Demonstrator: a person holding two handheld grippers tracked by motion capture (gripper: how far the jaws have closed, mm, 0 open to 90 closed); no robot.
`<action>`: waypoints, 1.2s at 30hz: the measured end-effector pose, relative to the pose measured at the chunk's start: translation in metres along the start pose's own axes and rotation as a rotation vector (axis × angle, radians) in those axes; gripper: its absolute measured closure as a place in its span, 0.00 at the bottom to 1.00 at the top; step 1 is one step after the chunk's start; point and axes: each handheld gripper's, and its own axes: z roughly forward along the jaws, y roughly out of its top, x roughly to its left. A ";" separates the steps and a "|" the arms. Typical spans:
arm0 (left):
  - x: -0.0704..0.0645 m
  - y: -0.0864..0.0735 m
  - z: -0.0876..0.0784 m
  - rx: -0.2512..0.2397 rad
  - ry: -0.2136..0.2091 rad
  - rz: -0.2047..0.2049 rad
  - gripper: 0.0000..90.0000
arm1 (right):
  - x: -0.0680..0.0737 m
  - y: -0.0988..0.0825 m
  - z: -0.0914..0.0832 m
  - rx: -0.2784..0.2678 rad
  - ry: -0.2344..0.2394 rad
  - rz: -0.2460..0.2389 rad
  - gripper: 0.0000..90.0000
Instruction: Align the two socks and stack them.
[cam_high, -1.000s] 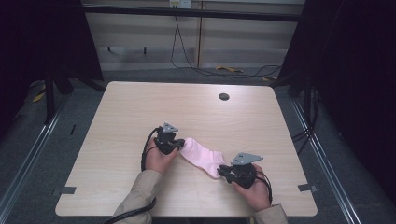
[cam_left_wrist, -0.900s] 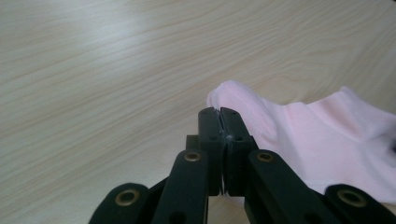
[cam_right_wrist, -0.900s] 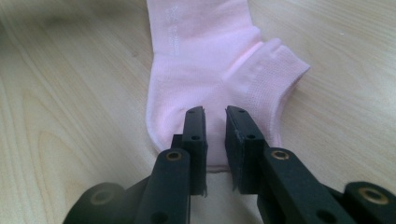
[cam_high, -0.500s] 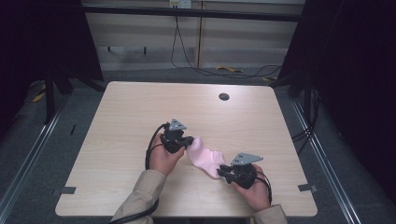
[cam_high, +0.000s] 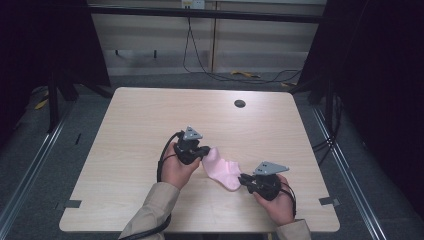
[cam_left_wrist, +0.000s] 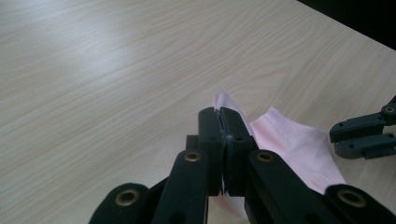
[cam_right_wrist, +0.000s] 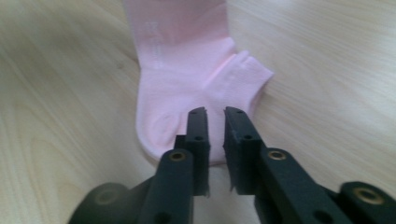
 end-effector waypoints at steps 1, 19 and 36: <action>-0.001 0.000 0.000 0.001 -0.003 0.000 0.99 | -0.001 0.000 -0.001 0.002 -0.011 0.001 0.96; -0.032 0.008 0.001 -0.006 -0.067 0.040 0.99 | 0.010 0.000 0.017 0.044 0.027 -0.024 1.00; -0.049 0.006 0.012 0.021 -0.099 0.068 0.99 | -0.009 -0.006 0.003 0.038 -0.003 0.039 1.00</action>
